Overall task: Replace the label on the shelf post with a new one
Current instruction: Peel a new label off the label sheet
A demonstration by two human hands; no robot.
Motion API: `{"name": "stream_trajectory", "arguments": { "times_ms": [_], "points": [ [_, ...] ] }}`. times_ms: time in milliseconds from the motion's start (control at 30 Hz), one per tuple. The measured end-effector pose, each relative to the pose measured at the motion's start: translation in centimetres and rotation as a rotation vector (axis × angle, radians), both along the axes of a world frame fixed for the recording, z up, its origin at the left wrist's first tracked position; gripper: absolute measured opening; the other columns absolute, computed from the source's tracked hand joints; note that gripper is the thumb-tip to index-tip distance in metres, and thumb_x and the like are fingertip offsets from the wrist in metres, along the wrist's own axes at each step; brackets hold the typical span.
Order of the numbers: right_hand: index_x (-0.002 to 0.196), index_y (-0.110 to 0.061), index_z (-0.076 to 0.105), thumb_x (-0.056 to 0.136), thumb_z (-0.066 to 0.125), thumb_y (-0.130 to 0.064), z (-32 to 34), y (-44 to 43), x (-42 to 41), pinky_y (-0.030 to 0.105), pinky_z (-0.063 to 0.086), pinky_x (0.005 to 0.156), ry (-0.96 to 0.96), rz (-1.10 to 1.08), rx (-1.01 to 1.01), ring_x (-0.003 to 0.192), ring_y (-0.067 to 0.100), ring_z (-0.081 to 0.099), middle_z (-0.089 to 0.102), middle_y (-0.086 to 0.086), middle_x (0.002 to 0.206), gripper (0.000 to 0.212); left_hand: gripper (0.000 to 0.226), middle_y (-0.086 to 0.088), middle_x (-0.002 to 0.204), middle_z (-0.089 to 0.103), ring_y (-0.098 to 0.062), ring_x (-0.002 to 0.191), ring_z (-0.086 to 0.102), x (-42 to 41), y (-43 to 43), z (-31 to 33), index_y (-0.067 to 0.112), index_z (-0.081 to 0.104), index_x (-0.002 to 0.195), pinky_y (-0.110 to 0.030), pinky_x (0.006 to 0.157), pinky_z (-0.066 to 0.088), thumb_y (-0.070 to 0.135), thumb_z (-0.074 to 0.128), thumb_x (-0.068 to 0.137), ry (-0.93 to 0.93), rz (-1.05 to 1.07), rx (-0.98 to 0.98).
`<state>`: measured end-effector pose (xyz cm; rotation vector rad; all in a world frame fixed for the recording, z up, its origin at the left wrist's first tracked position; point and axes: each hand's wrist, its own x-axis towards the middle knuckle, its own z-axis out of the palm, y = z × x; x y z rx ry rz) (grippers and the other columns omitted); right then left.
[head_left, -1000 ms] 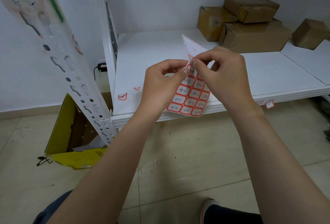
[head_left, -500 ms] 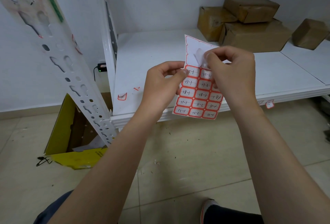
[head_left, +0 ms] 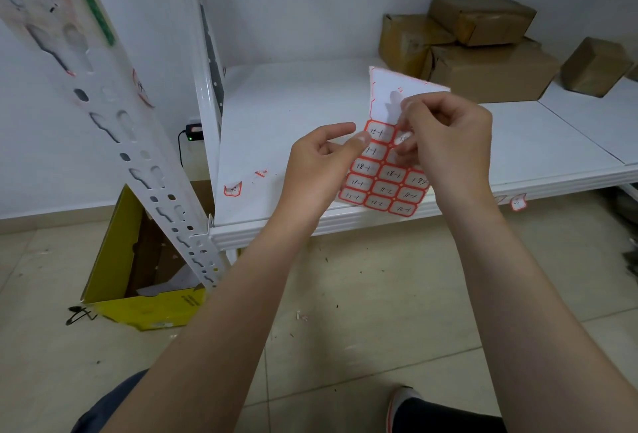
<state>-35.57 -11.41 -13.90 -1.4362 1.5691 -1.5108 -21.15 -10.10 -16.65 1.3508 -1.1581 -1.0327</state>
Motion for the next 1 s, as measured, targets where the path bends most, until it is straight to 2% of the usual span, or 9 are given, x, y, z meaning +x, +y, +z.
{"name": "stream_trajectory", "arguments": {
  "times_ms": [100,167,267,367,433,633,833,933,1000],
  "points": [
    [0.089,-0.018,0.078,0.095,0.069,-0.026,0.1,0.0,0.1,0.038,0.066,0.060,0.004,0.048,-0.012,0.050,0.015,0.067,0.076,0.000,0.082,0.013,0.024,0.001,0.097,0.078,-0.007,0.083,0.077,0.0,-0.3,-0.1,0.027,0.075,0.116,-0.035,0.081,0.066,0.038,0.071,0.095,-0.028,0.033,-0.024],
    [0.089,-0.018,0.077,0.096,0.069,-0.024,0.1,0.0,0.2,0.034,0.064,0.057,0.023,0.064,-0.023,0.050,0.011,0.067,0.075,-0.002,0.081,0.013,0.011,0.007,0.094,0.080,-0.012,0.088,0.078,0.0,-0.2,-0.1,0.028,0.079,0.101,-0.040,0.088,0.065,0.034,0.071,0.095,-0.028,0.061,-0.051],
    [0.089,-0.018,0.077,0.097,0.066,-0.021,0.2,0.0,0.4,0.031,0.063,0.057,0.030,0.054,-0.016,0.052,0.010,0.068,0.076,-0.003,0.082,0.014,0.011,0.013,0.086,0.079,-0.006,0.083,0.077,0.1,-0.4,-0.2,0.032,0.077,0.086,-0.031,0.081,0.065,0.031,0.071,0.095,-0.027,0.107,-0.069],
    [0.088,-0.020,0.076,0.097,0.064,-0.019,0.2,-0.1,0.4,0.029,0.064,0.059,0.005,0.020,0.019,0.053,0.010,0.070,0.078,-0.002,0.087,0.015,0.015,0.018,0.082,0.077,0.009,0.070,0.073,0.2,-0.4,-0.1,0.035,0.075,0.083,-0.011,0.059,0.055,0.034,0.068,0.097,-0.001,0.105,-0.037],
    [0.084,-0.022,0.076,0.096,0.064,-0.018,0.3,0.0,0.3,0.031,0.065,0.061,-0.039,0.010,0.050,0.055,0.013,0.071,0.078,-0.002,0.086,0.017,0.015,0.019,0.082,0.076,0.014,0.066,0.070,0.2,-0.4,0.0,0.036,0.074,0.084,-0.006,0.053,0.050,0.035,0.068,0.098,0.014,0.104,-0.023],
    [0.084,-0.016,0.078,0.095,0.066,-0.017,0.6,-0.2,0.1,0.030,0.065,0.061,-0.175,-0.006,0.135,0.063,0.022,0.076,0.076,-0.016,0.080,0.017,0.014,0.017,0.083,0.075,0.015,0.061,0.069,0.3,-0.3,0.2,0.035,0.072,0.086,-0.002,0.045,0.045,0.035,0.067,0.098,0.037,0.082,-0.029],
    [0.075,-0.021,0.074,0.096,0.066,-0.019,0.9,0.0,0.1,0.036,0.066,0.064,-0.241,0.005,0.148,0.057,0.018,0.071,0.079,-0.006,0.097,0.023,0.012,0.016,0.083,0.075,0.014,0.056,0.067,0.4,-0.4,0.2,0.032,0.073,0.087,-0.002,0.044,0.044,0.033,0.067,0.098,0.046,0.070,-0.022],
    [0.077,-0.022,0.074,0.098,0.066,-0.022,1.1,0.0,0.0,0.038,0.066,0.065,-0.261,-0.010,0.137,0.056,0.020,0.069,0.078,-0.005,0.091,0.022,0.013,0.016,0.084,0.076,0.013,0.058,0.069,0.5,-0.5,0.3,0.032,0.073,0.086,-0.003,0.046,0.046,0.032,0.068,0.098,0.065,0.073,-0.015],
    [0.088,-0.021,0.075,0.099,0.066,-0.026,1.3,0.0,-0.1,0.035,0.066,0.065,-0.290,-0.003,0.130,0.054,0.019,0.066,0.076,-0.003,0.083,0.015,0.016,0.015,0.081,0.076,0.010,0.056,0.069,0.5,-0.7,0.4,0.032,0.073,0.084,-0.005,0.047,0.047,0.031,0.068,0.099,0.078,0.078,-0.011]
  ]
}}
